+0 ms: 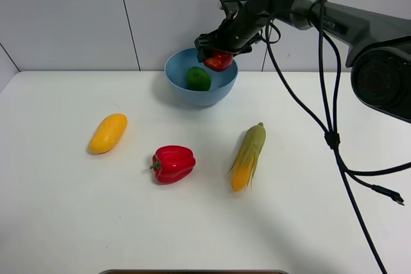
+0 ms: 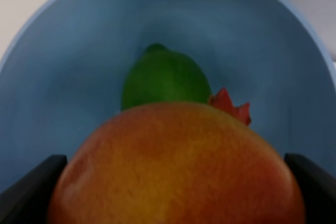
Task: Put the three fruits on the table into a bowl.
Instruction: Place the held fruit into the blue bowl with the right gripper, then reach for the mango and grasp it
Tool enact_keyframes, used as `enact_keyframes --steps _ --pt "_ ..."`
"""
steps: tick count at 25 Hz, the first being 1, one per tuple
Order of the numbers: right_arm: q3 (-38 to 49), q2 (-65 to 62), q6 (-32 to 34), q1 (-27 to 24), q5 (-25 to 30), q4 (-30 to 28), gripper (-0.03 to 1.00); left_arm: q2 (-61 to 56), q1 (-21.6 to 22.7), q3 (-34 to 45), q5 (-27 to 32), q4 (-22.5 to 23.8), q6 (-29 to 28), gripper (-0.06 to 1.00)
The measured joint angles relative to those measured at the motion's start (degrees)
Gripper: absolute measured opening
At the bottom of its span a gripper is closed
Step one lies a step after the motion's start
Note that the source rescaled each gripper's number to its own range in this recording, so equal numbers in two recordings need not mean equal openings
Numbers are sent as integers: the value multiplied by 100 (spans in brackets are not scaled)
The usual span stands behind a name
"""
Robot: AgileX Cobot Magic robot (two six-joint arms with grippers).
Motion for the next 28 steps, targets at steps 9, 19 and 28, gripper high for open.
enact_keyframes --steps 9,19,28 --pt "-4 5 0 0 -19 -170 83 0 0 0 0 0 0 100" --pt "-4 -80 0 0 231 -127 100 0 0 0 0 0 0 100" --pt "-4 -1392 95 0 1707 -701 100 0 0 0 0 0 0 100"
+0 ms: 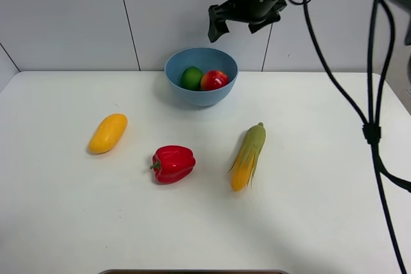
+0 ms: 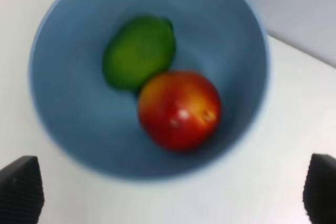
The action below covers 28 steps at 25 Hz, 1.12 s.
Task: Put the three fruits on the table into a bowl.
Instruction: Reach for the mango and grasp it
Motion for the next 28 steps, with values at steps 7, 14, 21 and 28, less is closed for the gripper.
enact_keyframes --steps 7,14,21,28 --pt "0 -1170 157 0 729 -201 100 0 0 0 0 0 0 100" --pt "0 -2470 403 0 732 -659 100 0 0 0 0 0 0 100" --pt "1080 -3991 781 0 737 -1374 100 0 0 0 0 0 0 100" --pt "3080 -5788 1142 0 784 -1730 100 0 0 0 0 0 0 100"
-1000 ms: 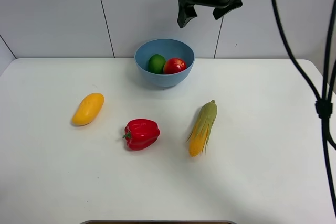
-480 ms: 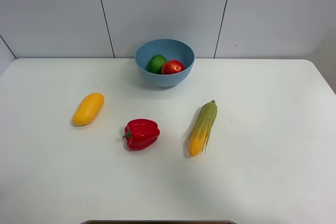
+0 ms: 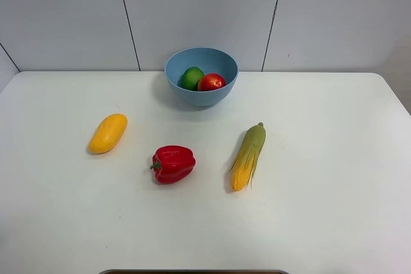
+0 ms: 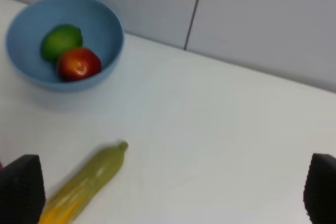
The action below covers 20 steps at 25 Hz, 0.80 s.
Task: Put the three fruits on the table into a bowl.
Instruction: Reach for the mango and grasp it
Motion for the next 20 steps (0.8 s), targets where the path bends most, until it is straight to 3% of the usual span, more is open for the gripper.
enact_keyframes --steps 4,14,20 --pt "910 -1166 195 -105 14 -121 100 0 0 0 0 0 0 100" --pt "2991 -3684 270 -1575 42 -227 100 0 0 0 0 0 0 100" --pt "4376 -4853 270 -1934 18 -216 100 0 0 0 0 0 0 100"
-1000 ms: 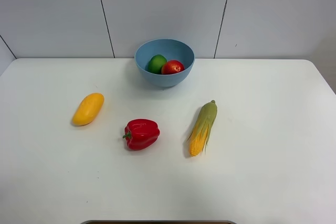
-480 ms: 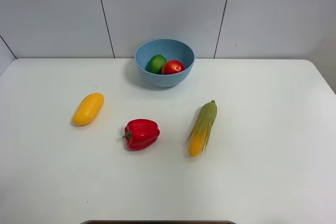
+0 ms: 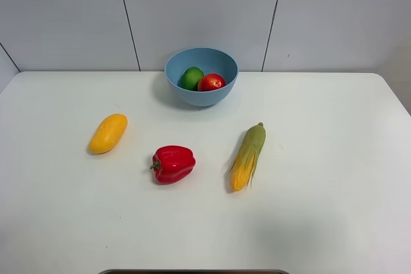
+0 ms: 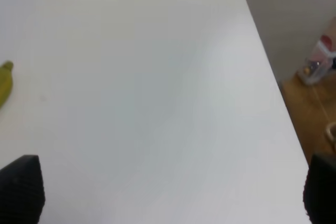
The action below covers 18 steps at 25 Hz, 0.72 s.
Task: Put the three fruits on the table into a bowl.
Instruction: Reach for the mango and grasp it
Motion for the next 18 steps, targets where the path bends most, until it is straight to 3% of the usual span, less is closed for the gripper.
enact_keyframes --steps 8,18 --pt "1127 -1147 0 -15 -644 345 100 0 0 0 0 0 0 100" --pt "1153 -1279 0 -15 -684 413 100 0 0 0 0 0 0 100"
